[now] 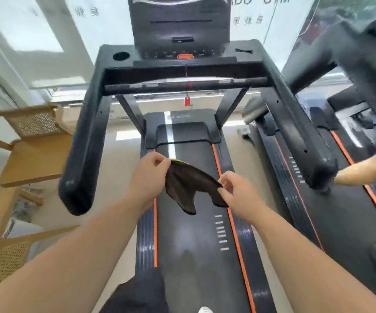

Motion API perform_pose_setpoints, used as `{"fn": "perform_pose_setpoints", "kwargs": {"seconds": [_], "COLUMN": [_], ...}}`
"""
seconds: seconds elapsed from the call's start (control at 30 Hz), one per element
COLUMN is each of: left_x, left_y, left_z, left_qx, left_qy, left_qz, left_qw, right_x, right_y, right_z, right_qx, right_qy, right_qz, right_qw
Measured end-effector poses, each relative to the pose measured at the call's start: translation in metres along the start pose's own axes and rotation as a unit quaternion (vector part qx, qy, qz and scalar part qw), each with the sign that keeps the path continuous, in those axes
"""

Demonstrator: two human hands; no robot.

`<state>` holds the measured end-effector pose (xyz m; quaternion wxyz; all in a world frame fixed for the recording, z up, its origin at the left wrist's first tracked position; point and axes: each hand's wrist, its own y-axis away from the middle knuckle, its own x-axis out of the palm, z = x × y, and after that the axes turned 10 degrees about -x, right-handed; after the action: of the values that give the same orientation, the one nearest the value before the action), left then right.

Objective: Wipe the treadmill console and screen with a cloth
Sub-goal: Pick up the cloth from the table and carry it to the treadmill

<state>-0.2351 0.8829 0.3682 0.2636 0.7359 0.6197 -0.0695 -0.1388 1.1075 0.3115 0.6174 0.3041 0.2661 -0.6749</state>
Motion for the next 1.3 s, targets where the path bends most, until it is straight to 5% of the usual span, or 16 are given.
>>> {"fn": "perform_pose_setpoints", "kwargs": {"seconds": [0.17, 0.43, 0.6, 1.03, 1.3], "left_x": [-0.01, -0.019, -0.019, 0.041, 0.109], "left_y": [-0.058, -0.204, -0.284, -0.441, -0.518], "left_z": [-0.015, -0.04, -0.088, -0.21, -0.289], "left_qx": [-0.015, -0.059, -0.042, 0.009, 0.005], "left_qy": [-0.025, -0.009, -0.017, -0.007, -0.025], "left_qz": [0.009, 0.049, 0.102, 0.256, 0.174], "left_qw": [1.0, 0.997, 0.994, 0.967, 0.984], "right_x": [-0.013, -0.036, -0.055, -0.162, -0.229], "right_y": [-0.08, -0.217, -0.285, -0.465, -0.578], "right_z": [-0.005, 0.0, 0.001, -0.032, -0.094], "right_qx": [-0.019, 0.019, 0.088, 0.092, 0.071], "right_qy": [0.079, 0.07, 0.049, -0.038, -0.06], "right_qz": [0.06, 0.006, -0.069, -0.284, -0.32], "right_qw": [0.995, 0.997, 0.992, 0.954, 0.943]}}
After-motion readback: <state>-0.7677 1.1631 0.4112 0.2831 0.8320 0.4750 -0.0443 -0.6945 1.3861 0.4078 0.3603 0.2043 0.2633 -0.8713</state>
